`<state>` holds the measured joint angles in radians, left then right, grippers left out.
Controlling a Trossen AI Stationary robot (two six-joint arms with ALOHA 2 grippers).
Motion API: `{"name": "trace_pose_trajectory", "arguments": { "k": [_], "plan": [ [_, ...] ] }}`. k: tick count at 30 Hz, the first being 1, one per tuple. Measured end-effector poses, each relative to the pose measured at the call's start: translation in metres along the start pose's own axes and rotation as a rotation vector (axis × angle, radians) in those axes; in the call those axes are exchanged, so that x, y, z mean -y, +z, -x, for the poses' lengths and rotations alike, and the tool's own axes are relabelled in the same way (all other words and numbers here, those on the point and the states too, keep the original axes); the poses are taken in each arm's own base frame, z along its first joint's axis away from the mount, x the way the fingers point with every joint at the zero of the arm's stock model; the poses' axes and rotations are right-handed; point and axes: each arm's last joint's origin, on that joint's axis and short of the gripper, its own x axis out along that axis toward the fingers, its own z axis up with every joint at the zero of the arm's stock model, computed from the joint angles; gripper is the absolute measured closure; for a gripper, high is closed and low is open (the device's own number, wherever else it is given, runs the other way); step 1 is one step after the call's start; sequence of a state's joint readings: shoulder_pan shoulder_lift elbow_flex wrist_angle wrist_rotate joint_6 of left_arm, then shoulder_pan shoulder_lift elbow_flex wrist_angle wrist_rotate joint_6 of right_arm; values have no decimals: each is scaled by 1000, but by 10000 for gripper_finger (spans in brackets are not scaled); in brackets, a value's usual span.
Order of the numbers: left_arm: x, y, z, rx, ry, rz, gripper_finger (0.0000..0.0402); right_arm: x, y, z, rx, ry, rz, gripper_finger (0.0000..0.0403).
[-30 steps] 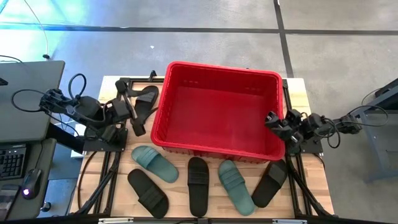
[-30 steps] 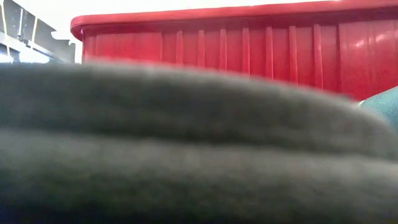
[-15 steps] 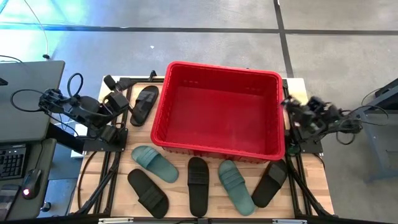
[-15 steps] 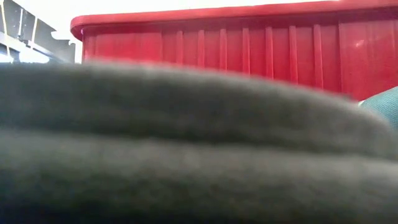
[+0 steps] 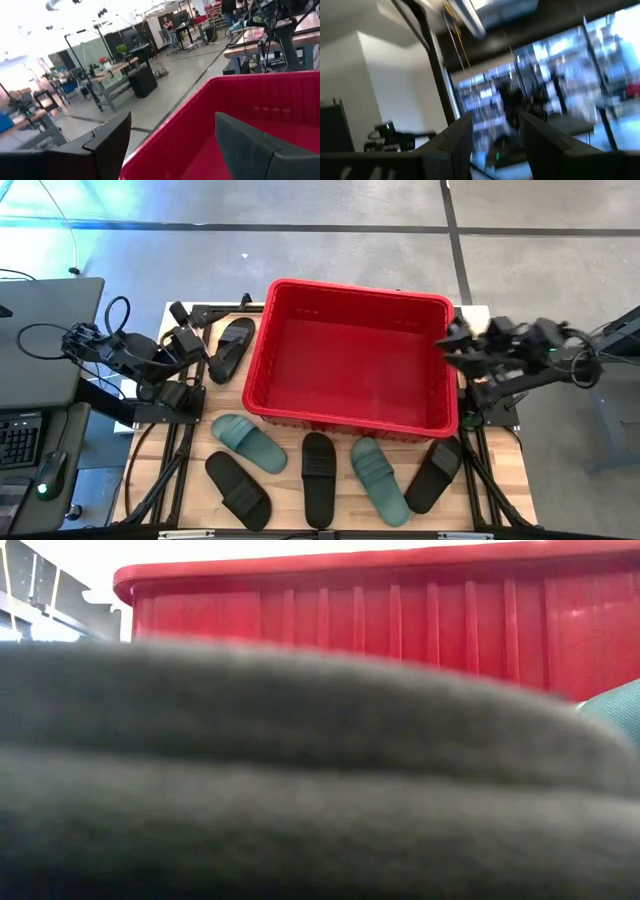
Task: Pick and place slides into bin
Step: Put the black slide into the red bin
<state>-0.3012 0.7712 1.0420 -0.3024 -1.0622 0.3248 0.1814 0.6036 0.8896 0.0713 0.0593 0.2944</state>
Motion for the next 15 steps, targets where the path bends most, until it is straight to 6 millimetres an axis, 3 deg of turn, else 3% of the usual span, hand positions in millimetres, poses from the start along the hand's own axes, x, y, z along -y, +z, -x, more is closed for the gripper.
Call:
{"name": "trace_pose_trajectory", "arguments": {
  "k": [7,15],
  "plan": [
    [3,-17,1,-97,-25,-101,131,7,-35,-45,-201,-62,-146,252],
    [4,-33,4,-195,-53,-215,131,7,-75,-74,-410,22,-315,258]
  ]
}}
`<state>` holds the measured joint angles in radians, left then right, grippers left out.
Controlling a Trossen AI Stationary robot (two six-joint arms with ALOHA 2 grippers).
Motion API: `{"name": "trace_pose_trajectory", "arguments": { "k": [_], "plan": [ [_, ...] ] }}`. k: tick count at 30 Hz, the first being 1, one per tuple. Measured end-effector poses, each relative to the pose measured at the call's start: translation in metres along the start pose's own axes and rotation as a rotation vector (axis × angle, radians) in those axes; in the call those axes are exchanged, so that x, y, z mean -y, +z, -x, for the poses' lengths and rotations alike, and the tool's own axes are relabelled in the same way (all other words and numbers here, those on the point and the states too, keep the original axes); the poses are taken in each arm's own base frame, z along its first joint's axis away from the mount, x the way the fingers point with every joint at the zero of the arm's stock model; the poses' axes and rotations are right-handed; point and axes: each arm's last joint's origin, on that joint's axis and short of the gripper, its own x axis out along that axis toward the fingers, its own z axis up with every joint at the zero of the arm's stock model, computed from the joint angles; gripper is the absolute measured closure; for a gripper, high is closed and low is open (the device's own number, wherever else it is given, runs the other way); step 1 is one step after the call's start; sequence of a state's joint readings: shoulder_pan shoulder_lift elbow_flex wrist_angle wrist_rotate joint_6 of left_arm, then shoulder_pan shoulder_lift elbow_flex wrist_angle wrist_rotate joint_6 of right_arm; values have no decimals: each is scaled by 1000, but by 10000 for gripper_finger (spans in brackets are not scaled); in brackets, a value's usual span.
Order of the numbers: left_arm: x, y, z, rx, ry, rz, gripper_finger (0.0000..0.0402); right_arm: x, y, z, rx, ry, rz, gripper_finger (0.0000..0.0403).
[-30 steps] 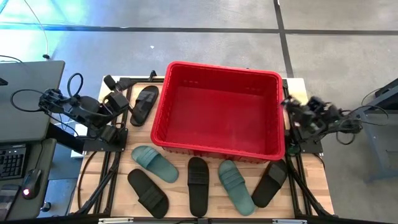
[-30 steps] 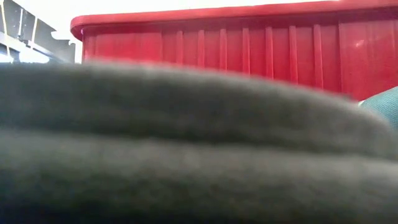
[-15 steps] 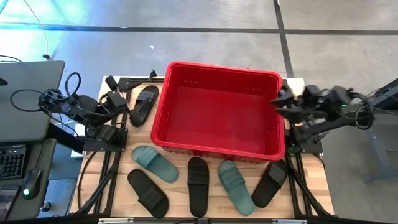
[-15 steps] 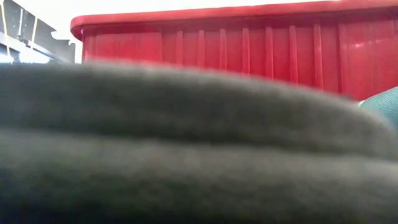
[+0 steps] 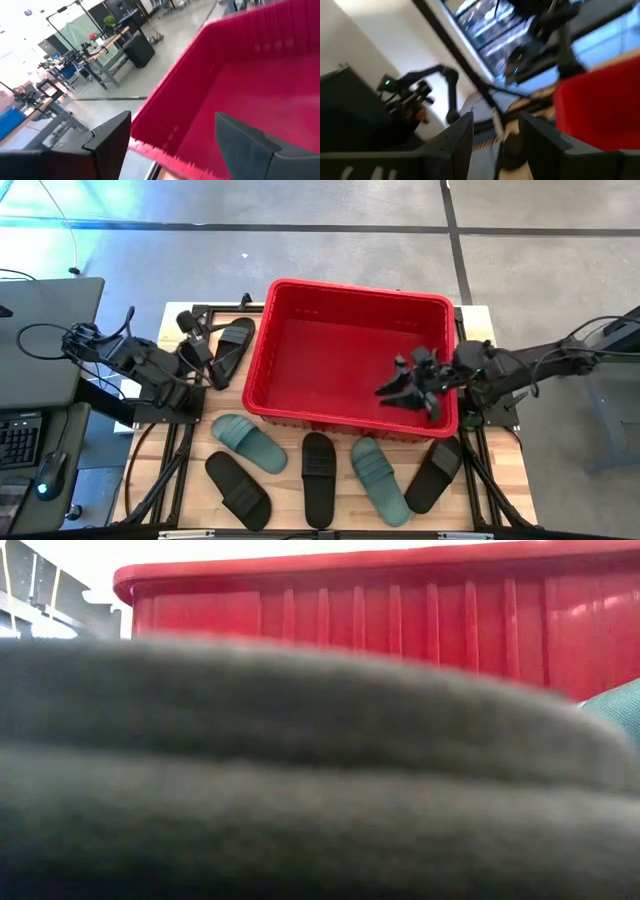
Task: Pick and place slides into bin
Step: Put the black slide into the red bin
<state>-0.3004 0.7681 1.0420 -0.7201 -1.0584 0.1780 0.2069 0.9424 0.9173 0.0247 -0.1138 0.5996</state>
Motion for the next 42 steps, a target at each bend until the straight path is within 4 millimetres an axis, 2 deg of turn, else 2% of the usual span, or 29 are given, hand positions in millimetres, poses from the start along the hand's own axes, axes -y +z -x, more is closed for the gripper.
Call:
{"name": "trace_pose_trajectory", "arguments": {
  "k": [6,10,13,17,23,27,35,42],
  "plan": [
    [-1,-10,0,-68,64,-26,131,4,-5,-9,-23,-25,-72,258],
    [-23,-1,4,-111,92,40,138,5,-4,-9,9,-54,-77,258],
    [-44,6,5,-197,75,110,158,3,-1,-8,32,-39,-72,257],
    [-57,11,-1,-394,-43,37,193,1,1,-8,53,-25,-19,258],
    [-53,12,-27,-625,-240,-56,221,2,2,-8,67,-46,24,260],
    [-57,5,-36,-727,-286,-106,211,2,2,-8,67,-47,23,260],
    [-66,-15,-44,-870,-229,-66,152,2,1,-8,66,-47,26,261],
    [-55,-50,-61,-1044,-270,-138,127,3,1,-8,58,-52,25,260]
  ]
}}
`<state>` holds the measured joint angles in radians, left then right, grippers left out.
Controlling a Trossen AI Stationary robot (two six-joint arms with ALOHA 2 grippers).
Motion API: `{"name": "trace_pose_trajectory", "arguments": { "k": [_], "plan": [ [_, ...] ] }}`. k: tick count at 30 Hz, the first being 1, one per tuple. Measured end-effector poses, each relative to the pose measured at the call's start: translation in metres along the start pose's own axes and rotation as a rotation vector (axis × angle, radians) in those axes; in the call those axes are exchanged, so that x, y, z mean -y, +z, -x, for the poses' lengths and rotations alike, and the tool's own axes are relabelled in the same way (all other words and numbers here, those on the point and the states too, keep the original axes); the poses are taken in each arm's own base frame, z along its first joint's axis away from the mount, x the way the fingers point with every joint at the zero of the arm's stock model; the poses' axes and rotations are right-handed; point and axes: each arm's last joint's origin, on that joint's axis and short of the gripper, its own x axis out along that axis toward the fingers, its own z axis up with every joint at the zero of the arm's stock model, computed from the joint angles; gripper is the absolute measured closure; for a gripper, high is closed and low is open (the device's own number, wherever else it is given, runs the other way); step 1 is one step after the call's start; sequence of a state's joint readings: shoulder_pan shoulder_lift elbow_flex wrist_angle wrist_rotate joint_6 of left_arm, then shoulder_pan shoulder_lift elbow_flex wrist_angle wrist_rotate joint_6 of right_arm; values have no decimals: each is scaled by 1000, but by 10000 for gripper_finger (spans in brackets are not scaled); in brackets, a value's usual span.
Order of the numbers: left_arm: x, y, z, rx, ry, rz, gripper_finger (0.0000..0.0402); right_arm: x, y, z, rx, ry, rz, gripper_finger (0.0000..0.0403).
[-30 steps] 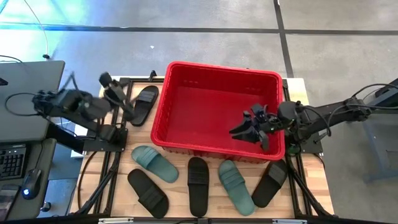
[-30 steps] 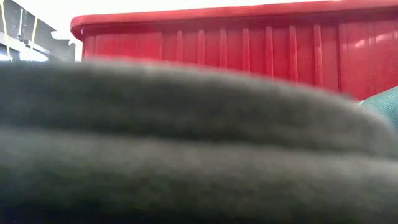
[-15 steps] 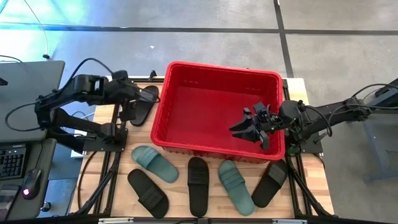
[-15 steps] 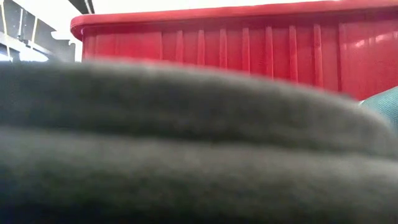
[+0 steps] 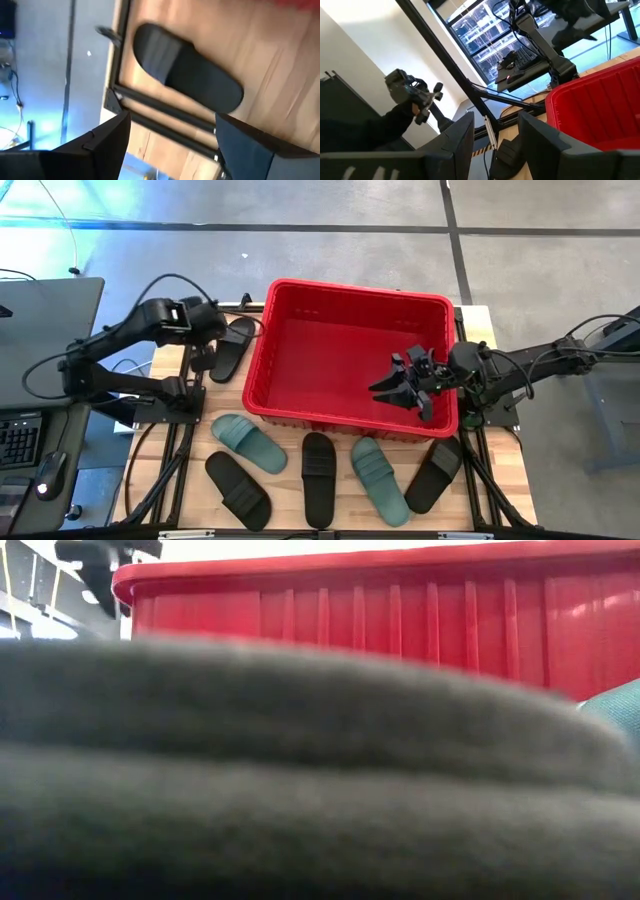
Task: Pick and place slides into bin
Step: Put the black slide into the red bin
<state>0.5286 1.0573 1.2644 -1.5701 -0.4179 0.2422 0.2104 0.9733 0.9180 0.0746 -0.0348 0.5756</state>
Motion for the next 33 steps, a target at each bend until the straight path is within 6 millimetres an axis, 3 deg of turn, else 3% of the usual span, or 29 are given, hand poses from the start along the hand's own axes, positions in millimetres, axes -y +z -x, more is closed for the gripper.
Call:
{"name": "trace_pose_trajectory", "arguments": {
  "k": [6,14,20,26,29,33],
  "plan": [
    [15,0,-47,-102,-61,-89,126,1,-2,0,-24,-11,-1,261],
    [26,3,-105,-47,-141,40,126,2,-4,0,-36,-23,-2,260],
    [7,-11,-108,-36,-69,213,126,2,-3,0,-36,-23,-2,261],
    [-13,-44,-101,-153,68,448,126,3,-3,0,-24,-42,-1,261],
    [-16,-58,-104,-256,43,522,126,4,-3,0,-8,-67,0,260],
    [-14,-66,-116,-268,-61,527,126,4,-3,0,-3,-75,20,261]
  ]
}}
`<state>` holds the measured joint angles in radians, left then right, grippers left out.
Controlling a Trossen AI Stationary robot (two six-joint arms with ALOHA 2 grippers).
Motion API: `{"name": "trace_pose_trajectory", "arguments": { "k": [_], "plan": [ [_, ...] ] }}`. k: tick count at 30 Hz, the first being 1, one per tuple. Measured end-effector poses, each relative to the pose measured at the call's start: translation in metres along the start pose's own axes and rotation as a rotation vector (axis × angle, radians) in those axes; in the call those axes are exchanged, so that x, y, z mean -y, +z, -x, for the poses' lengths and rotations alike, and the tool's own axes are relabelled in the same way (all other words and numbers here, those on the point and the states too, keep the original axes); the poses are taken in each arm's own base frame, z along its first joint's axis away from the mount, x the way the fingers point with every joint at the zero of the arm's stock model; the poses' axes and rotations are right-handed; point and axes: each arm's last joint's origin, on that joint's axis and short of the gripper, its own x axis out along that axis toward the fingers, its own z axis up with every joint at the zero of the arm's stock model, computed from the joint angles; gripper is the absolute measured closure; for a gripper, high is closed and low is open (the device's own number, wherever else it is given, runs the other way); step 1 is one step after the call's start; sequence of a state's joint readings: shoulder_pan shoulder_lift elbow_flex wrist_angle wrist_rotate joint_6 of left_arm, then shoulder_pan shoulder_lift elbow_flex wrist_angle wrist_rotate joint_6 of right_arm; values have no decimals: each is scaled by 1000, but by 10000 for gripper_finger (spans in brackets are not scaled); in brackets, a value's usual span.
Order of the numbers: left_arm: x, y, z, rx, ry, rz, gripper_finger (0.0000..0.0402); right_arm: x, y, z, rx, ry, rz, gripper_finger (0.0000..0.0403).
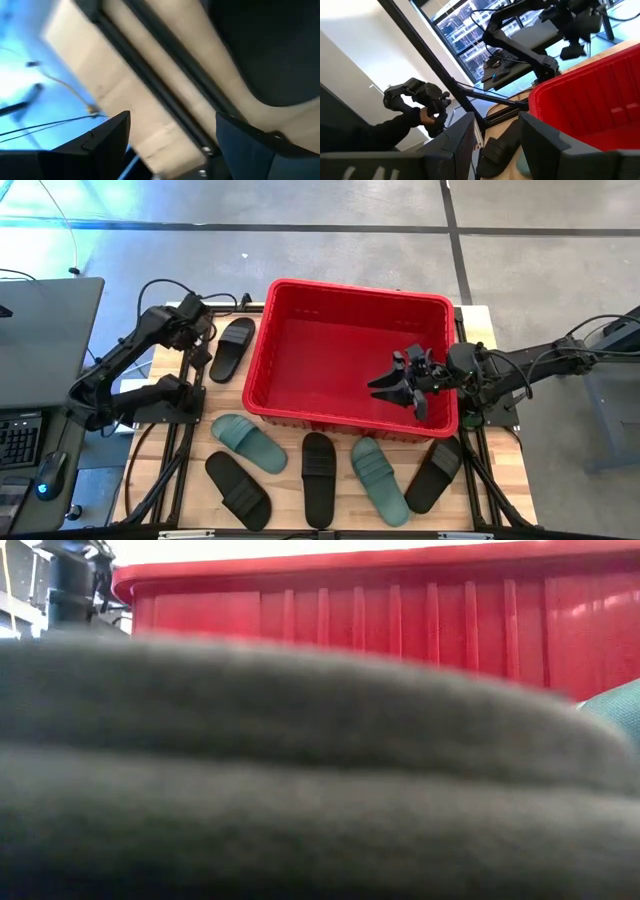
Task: Pick and place slides into bin
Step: Put the black slide into the red bin
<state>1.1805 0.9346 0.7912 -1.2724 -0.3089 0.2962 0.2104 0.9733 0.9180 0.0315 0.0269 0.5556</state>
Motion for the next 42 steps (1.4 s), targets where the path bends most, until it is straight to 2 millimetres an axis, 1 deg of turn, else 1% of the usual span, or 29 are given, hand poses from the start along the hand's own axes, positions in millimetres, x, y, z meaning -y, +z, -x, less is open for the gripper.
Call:
{"name": "trace_pose_trajectory", "arguments": {
  "k": [5,9,11,14,18,23,26,29,32,34,35,37,39,42],
  "plan": [
    [10,-2,-17,-19,-150,-78,126,1,1,0,17,-28,24,261],
    [14,2,-19,34,-275,-163,126,1,0,0,17,-29,24,261],
    [17,7,-19,55,-286,-191,126,1,0,0,17,-29,25,260],
    [22,13,-22,42,-297,-224,126,1,0,0,17,-30,27,261],
    [34,24,-27,7,-320,-302,126,1,0,0,16,-30,41,261],
    [46,40,-35,-66,-271,-334,126,1,0,0,16,-30,37,261],
    [51,50,-31,-70,-276,-331,126,1,0,0,16,-30,14,261],
    [52,62,-23,-26,-233,-341,126,1,0,0,17,-30,-2,261],
    [46,76,-12,48,-167,-307,126,1,0,0,16,-30,-5,261],
    [44,85,-8,111,-139,-313,126,1,0,0,16,-30,-4,261],
    [44,88,-8,139,-132,-332,126,1,0,0,16,-30,-4,260],
    [46,92,-11,141,-130,-380,126,1,0,0,16,-30,-5,261],
    [47,95,-17,105,-117,-410,126,1,0,0,16,-29,-4,260],
    [48,100,-27,47,-45,-420,126,1,0,0,15,-28,-3,261]
  ]
}}
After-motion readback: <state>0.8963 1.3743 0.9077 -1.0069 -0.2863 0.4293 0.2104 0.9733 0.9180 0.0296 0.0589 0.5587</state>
